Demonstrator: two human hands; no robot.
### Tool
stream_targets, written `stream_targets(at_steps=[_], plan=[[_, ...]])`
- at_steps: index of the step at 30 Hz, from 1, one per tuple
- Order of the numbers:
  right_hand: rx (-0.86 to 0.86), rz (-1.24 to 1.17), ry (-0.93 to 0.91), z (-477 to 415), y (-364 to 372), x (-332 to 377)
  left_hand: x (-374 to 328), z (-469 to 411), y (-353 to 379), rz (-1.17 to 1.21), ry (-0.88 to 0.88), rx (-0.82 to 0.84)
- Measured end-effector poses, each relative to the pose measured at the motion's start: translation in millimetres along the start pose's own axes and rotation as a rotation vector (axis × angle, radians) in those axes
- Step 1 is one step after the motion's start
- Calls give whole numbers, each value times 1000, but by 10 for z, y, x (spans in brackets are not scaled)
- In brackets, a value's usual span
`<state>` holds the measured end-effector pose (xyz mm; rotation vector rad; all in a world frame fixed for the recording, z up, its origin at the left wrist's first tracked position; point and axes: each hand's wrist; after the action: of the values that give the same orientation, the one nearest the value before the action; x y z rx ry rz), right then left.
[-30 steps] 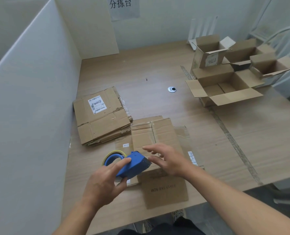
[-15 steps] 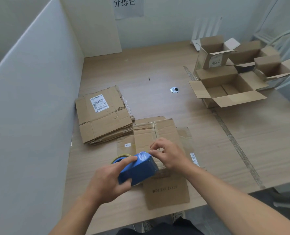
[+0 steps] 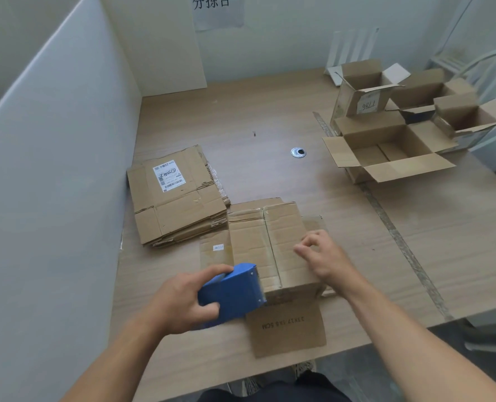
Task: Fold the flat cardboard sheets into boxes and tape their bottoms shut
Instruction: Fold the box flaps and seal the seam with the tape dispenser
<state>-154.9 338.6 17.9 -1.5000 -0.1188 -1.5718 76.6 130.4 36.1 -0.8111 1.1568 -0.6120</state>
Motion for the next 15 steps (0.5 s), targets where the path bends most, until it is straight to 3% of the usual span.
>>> stream_targets(at_steps=[4, 7, 15], plan=[[68, -31, 61, 86, -348, -195, -4, 11, -164, 47, -12, 123], [-21, -59, 110, 125, -315, -340, -128, -120, -191, 51, -7, 187], [-25, -173, 112, 326, -323, -460, -110, -123, -86, 150, -29, 154]])
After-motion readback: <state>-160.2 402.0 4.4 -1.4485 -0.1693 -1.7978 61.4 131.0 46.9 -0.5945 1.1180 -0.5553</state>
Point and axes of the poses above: each hand's wrist, its own z-axis away from the middle knuckle, its own y-axis out of the palm, x = y × z, and after that the axes turned 2 degrees about -z, right-handed
